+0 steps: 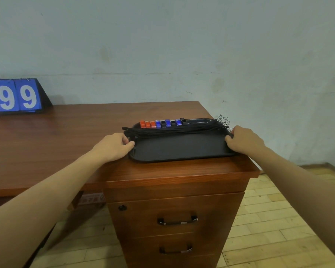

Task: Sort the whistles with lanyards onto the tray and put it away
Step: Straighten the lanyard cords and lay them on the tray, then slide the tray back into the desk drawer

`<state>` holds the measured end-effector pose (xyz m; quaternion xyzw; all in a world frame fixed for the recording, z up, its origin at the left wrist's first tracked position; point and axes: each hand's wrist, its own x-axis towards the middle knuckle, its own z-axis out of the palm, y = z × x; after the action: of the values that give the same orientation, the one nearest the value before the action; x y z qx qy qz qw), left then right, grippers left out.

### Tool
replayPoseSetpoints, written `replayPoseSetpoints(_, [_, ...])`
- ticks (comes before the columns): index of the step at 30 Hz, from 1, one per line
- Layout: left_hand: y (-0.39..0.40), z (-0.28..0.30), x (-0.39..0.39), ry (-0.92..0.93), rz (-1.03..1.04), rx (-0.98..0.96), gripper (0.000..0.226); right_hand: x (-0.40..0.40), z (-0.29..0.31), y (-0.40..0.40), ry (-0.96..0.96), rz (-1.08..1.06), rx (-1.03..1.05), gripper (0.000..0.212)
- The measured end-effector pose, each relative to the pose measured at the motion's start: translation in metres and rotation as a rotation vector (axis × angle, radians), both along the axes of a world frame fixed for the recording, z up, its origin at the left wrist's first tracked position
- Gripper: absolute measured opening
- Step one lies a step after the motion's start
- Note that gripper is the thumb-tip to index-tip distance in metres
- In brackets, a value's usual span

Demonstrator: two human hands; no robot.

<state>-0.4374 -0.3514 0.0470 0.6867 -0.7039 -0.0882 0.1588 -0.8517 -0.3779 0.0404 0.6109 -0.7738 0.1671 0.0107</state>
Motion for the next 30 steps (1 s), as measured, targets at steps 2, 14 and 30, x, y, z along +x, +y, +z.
replayPoseSetpoints(2, [0.001,0.001,0.0,0.002,-0.001,0.003,0.028,0.001,0.0,0.0,-0.002,0.0,0.001,0.034])
replayPoseSetpoints(14, [0.012,0.007,-0.007,0.023,-0.005,0.013,0.032,0.005,0.006,0.008,-0.018,0.006,0.001,0.031])
replayPoseSetpoints(30, [0.046,0.018,0.047,0.07,0.099,0.046,0.032,0.055,0.013,0.027,-0.103,0.144,0.019,0.03])
